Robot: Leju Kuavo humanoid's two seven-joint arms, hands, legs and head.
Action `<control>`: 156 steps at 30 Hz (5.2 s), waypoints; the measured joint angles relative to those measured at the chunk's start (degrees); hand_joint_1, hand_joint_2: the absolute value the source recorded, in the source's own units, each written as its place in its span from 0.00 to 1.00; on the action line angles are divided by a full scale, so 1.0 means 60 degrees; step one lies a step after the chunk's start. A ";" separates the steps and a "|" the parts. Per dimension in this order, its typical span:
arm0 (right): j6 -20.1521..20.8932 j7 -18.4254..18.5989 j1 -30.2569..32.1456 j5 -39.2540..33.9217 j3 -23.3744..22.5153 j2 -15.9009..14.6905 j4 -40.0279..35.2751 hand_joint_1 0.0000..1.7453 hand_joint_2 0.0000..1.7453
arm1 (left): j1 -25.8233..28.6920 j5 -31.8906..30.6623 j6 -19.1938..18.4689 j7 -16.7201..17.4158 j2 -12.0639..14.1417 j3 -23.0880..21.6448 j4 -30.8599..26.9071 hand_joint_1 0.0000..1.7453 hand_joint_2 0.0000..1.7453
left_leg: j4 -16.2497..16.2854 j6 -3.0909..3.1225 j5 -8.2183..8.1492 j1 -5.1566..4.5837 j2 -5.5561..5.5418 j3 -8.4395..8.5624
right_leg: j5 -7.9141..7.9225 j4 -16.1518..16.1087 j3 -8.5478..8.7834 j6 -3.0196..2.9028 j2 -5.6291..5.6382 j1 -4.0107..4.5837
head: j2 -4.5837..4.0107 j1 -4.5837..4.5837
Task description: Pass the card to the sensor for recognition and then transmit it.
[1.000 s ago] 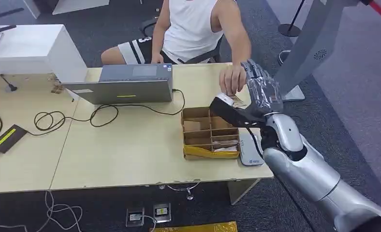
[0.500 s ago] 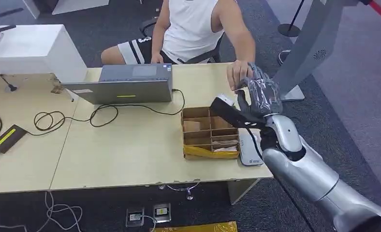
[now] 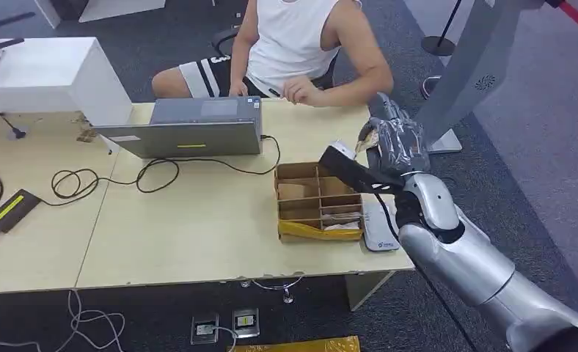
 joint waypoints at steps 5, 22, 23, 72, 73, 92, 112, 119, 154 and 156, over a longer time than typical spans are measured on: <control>0.0000 0.0000 0.0000 -0.0091 0.0000 0.0000 0.0000 1.00 1.00 | -0.0001 0.0000 0.0000 0.0000 0.0000 0.0000 0.0000 0.00 0.00 | 0.0000 0.0000 0.0000 0.0000 0.0001 0.0001 | 0.0000 0.0000 0.0000 0.0000 0.0001 0.0000 | 0.0000 0.0000; -0.0569 0.0040 0.0142 -0.0708 0.0036 -0.0131 0.0000 1.00 1.00 | 0.0000 0.0131 0.0098 0.0000 0.0000 0.0000 0.0007 0.00 0.00 | 0.0002 0.0000 0.0000 0.0000 0.0011 0.0153 | 0.0000 -0.0002 -0.0004 0.0000 0.0012 0.0001 | 0.0000 0.0000; -0.0795 0.0047 0.0236 -0.0934 -0.0004 -0.0182 0.0000 1.00 1.00 | 0.0013 0.0179 0.0106 0.0000 0.0000 0.0000 0.0007 0.00 0.00 | 0.0003 -0.0002 0.0003 0.0000 0.0000 0.0155 | 0.0003 -0.0001 -0.0006 -0.0001 0.0008 0.0001 | 0.0000 0.0004; -0.0291 0.0029 0.2916 -0.0962 -0.1585 -0.1005 0.0794 1.00 1.00 | -0.0016 0.0000 0.0058 0.0022 0.0015 0.0051 0.0029 0.00 0.00 | 0.0003 -0.0005 0.0004 0.0000 0.0010 0.0162 | 0.0005 -0.0001 0.0003 0.0000 0.0007 0.0000 | 0.0000 0.0000; -0.0164 0.0018 0.2906 -0.0962 -0.1548 -0.0984 0.0856 1.00 1.00 | -0.0016 0.0000 0.0058 0.0022 0.0015 0.0051 0.0029 0.00 0.00 | 0.0003 -0.0005 0.0004 0.0000 0.0011 0.0162 | 0.0005 -0.0001 0.0003 0.0000 0.0007 0.0001 | 0.0000 0.0000; 0.0277 -0.0357 0.2742 -0.1002 -0.0943 -0.0113 0.2324 1.00 1.00 | -0.0013 0.0004 0.0073 0.0025 0.0011 0.0051 0.0047 0.00 0.00 | 0.0003 -0.0006 0.0004 0.0000 0.0007 0.0160 | 0.0005 0.0001 0.0002 0.0000 0.0005 0.0001 | 0.0000 0.0000; 0.0320 -0.0510 0.2580 -0.1122 -0.0743 0.0222 0.2903 1.00 1.00 | -0.0009 0.0004 0.0073 0.0055 0.0011 0.0051 0.0047 0.00 0.00 | 0.0003 -0.0007 0.0005 0.0000 0.0011 0.0182 | 0.0006 0.0000 0.0019 0.0000 0.0008 0.0002 | 0.0000 0.0000; 0.0295 -0.0550 0.2561 -0.1224 -0.0714 0.0324 0.3020 1.00 1.00 | -0.0004 0.0004 0.0077 0.0058 0.0011 0.0051 0.0047 0.00 0.00 | 0.0003 -0.0007 0.0005 0.0000 0.0014 0.0193 | 0.0006 0.0000 0.0028 0.0000 0.0011 0.0004 | 0.0000 0.0000; 0.1093 0.0572 0.0836 0.0356 -0.0758 -0.0608 0.0820 1.00 1.00 | -0.0010 0.0004 0.0033 0.0120 0.0051 0.0051 0.0076 0.00 0.00 | 0.0005 -0.0021 0.0015 0.0000 0.0018 0.0193 | 0.0018 -0.0001 0.0024 0.0000 0.0016 0.0003 | 0.0000 0.0000; 0.1166 0.0703 0.0669 0.0503 -0.0761 -0.0711 0.0597 1.00 1.00 | -0.0012 0.0000 0.0025 0.0117 0.0051 0.0047 0.0076 0.00 0.00 | 0.0005 -0.0021 0.0015 -0.0001 0.0019 0.0191 | 0.0018 -0.0001 0.0020 0.0000 0.0017 0.0002 | 0.0000 0.0000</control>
